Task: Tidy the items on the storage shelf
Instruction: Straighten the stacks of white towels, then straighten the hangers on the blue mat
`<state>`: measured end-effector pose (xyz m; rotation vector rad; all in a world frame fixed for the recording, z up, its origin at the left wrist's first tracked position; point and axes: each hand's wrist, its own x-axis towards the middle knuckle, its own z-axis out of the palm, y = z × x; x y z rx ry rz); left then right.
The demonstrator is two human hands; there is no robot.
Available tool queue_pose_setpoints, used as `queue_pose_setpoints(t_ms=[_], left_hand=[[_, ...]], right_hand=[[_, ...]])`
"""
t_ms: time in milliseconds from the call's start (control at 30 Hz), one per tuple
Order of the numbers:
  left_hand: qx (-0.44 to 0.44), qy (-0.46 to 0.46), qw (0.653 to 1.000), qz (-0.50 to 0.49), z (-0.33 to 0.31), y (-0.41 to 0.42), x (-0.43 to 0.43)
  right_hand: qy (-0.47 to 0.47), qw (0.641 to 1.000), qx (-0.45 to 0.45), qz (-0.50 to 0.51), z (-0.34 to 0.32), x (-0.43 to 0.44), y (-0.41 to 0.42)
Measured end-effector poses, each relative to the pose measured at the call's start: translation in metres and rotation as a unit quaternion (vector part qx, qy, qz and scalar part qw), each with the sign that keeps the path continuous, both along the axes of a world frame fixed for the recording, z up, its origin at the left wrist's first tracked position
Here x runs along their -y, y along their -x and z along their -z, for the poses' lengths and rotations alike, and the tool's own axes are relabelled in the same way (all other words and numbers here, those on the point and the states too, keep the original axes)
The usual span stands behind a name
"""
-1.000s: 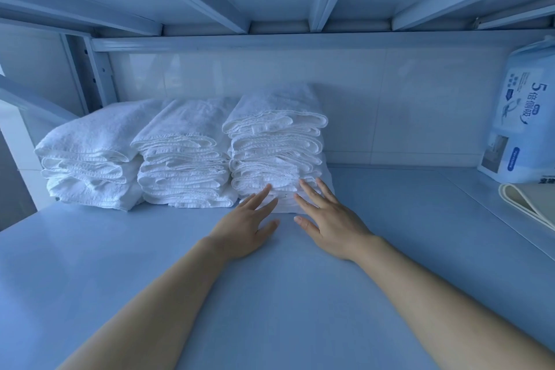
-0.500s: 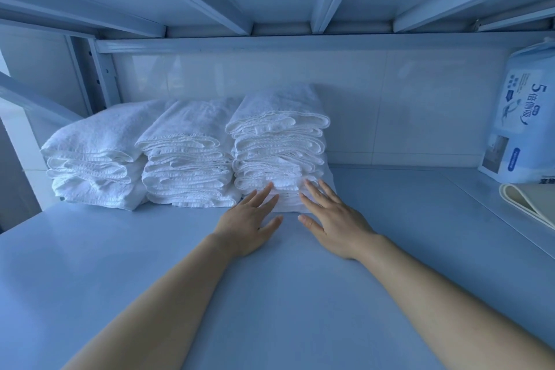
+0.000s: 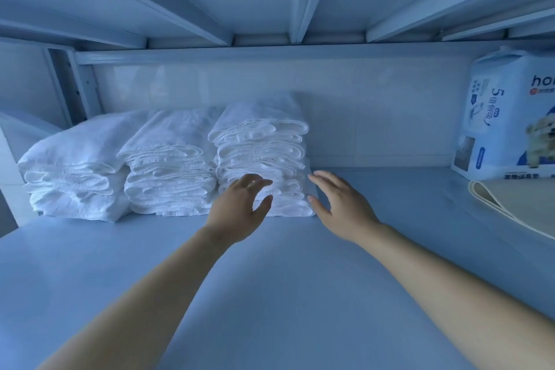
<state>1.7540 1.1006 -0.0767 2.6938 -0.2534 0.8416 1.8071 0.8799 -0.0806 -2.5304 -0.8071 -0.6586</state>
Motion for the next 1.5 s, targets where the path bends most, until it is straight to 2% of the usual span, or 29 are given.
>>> queue_pose_setpoints(t_ms=[167, 433, 733, 1233, 1500], left_hand=[[-0.043, 0.088, 0.992, 0.074, -0.01, -0.003, 0.047], [-0.016, -0.038, 0.988, 0.149, -0.005, 0.017, 0.176], [-0.025, -0.021, 0.969, 0.245, -0.017, 0.054, 0.357], [-0.005, -0.018, 0.888, 0.46, -0.024, 0.127, 0.661], [-0.005, -0.023, 0.848, 0.53, -0.02, 0.137, 0.781]], right_hand=[[-0.007, 1.0, -0.027, -0.006, -0.009, 0.052, 0.016], [-0.001, 0.998, -0.034, 0.054, -0.016, 0.177, 0.066], [-0.035, 0.986, -0.021, 0.159, -0.015, 0.346, 0.147], [-0.074, 0.923, 0.015, 0.377, -0.013, 0.596, 0.31], [-0.075, 0.893, 0.009, 0.444, -0.01, 0.69, 0.342]])
